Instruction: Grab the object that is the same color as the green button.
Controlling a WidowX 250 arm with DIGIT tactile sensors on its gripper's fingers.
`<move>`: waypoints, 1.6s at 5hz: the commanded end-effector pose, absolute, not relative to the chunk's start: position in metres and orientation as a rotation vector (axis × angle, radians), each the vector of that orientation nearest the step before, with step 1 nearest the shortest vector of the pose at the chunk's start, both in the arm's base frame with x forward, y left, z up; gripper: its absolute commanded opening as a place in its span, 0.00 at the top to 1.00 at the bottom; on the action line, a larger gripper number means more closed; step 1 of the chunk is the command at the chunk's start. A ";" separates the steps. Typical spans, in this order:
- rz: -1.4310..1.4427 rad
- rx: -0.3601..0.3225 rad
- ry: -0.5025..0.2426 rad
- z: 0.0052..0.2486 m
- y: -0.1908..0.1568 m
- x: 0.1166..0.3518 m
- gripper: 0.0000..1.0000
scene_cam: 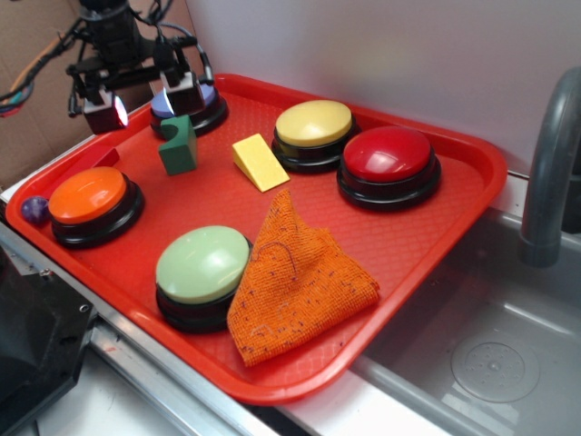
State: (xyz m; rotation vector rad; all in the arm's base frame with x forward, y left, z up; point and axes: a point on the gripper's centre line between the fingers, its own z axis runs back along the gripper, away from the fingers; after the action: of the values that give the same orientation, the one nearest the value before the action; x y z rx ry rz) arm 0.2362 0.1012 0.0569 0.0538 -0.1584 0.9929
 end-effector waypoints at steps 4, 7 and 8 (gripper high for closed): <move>1.007 0.030 -0.211 0.027 0.112 0.265 0.93; 0.812 0.021 -0.175 0.085 0.110 0.244 1.00; 0.664 0.012 -0.159 0.112 0.102 0.235 1.00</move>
State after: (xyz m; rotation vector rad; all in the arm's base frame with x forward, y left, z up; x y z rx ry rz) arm 0.2300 0.0904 0.0978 -0.0022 -0.0893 0.6567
